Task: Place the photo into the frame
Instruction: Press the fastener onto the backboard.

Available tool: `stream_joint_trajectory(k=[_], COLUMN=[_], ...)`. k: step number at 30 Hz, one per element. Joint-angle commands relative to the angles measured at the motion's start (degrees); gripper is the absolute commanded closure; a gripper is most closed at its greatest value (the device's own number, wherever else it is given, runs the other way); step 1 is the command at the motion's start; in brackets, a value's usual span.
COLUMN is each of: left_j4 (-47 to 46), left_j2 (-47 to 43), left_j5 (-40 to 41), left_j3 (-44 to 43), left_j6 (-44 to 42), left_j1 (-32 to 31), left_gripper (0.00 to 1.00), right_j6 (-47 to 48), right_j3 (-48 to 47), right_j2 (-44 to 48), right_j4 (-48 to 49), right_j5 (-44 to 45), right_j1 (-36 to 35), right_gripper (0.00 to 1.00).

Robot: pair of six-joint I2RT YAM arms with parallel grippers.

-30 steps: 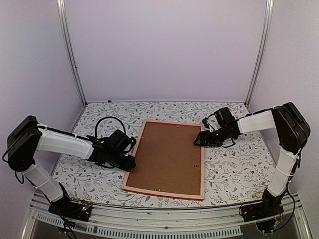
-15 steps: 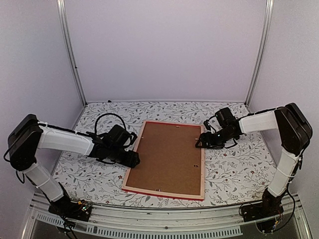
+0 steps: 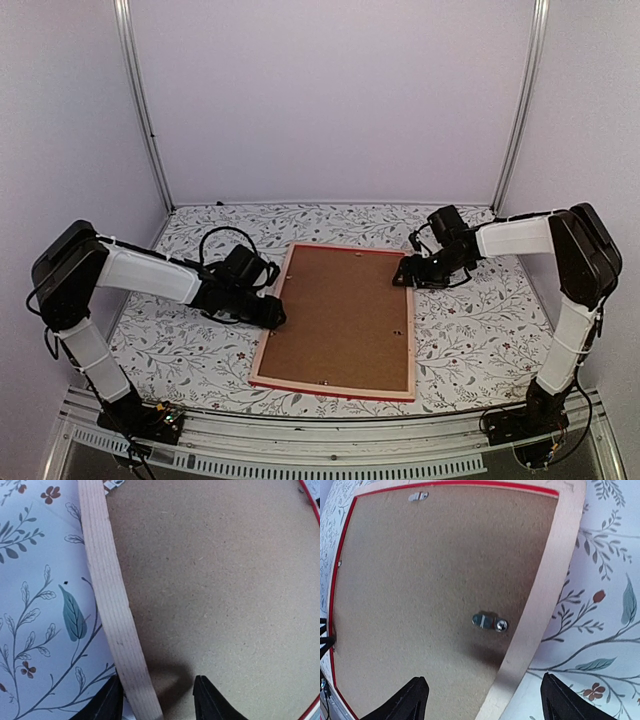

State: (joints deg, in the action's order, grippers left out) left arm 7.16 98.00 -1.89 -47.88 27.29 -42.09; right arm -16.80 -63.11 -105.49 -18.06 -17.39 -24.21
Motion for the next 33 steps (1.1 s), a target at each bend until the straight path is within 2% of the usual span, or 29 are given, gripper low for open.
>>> stream_joint_trajectory(k=[1,11,22,33], left_j4=[-3.11,-4.48,-4.70,-3.64], left_j2=[-2.29,-6.71,-7.16,-6.73], left_j5=[-5.02,-5.74,-2.98,-1.10], left_j3=[1.31,5.19,6.53,6.06], left_j6=[1.96,3.57,3.23,2.50], left_j1=[-1.06,-3.50,-3.87,-3.88], left_gripper=[0.50,0.53,0.51,0.49], right_j6=[-1.00,-2.49,-4.93,-5.64], right_j3=[-5.53,-10.85,-12.09,-12.57], right_j2=[-3.70,-8.42,-10.60,-12.10], right_j4=[-2.65,-5.48,-3.26,-3.05], right_j5=[4.57,11.72,11.36,14.81], right_j1=[0.17,0.19,0.19,0.08], right_gripper=[0.19,0.23,0.25,0.28])
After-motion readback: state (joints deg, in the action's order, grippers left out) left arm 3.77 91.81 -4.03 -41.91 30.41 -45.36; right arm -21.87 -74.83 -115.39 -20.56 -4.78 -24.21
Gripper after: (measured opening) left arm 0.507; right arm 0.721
